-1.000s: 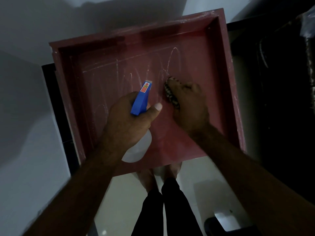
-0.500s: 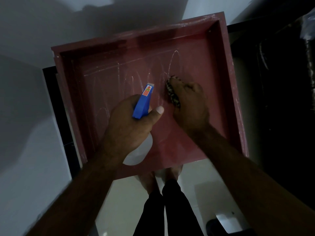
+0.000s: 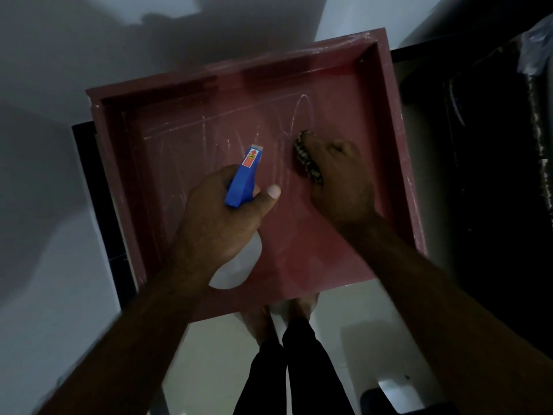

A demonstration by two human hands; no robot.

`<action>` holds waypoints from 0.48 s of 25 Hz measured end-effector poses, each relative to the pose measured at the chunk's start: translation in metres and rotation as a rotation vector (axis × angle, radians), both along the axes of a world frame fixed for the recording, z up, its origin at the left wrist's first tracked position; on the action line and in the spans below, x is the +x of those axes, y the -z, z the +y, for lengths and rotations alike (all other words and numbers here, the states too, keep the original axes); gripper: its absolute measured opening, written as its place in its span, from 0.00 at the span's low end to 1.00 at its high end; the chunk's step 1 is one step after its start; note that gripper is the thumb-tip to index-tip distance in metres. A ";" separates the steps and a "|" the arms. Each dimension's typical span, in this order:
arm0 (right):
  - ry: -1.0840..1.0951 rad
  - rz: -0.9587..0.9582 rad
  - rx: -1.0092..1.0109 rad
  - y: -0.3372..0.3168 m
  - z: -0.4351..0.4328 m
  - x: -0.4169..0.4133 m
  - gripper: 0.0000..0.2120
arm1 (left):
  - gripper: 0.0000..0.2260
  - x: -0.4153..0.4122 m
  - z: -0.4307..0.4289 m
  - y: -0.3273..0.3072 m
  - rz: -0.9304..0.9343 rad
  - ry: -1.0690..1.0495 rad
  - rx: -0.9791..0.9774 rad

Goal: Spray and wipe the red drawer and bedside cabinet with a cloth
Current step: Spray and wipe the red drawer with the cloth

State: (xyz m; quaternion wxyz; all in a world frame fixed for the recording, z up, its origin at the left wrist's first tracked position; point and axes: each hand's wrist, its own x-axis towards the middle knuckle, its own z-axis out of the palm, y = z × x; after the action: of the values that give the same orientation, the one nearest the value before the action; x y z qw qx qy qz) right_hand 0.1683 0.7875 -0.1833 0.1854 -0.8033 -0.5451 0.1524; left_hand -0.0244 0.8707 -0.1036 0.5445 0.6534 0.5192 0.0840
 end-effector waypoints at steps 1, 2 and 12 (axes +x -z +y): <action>0.074 -0.004 -0.016 0.001 0.000 0.009 0.32 | 0.15 0.000 0.000 -0.001 0.006 0.010 0.011; 0.150 -0.010 -0.032 0.002 0.000 0.013 0.34 | 0.15 0.000 0.001 -0.001 0.012 0.021 0.024; 0.111 -0.010 0.001 0.003 0.006 0.016 0.32 | 0.15 0.001 0.001 -0.002 0.021 -0.006 0.029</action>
State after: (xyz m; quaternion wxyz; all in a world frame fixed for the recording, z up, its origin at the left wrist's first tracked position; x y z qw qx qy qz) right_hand 0.1840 0.7933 -0.1861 0.1913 -0.8330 -0.5005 0.1377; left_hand -0.0231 0.8719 -0.1017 0.5290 0.6608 0.5254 0.0862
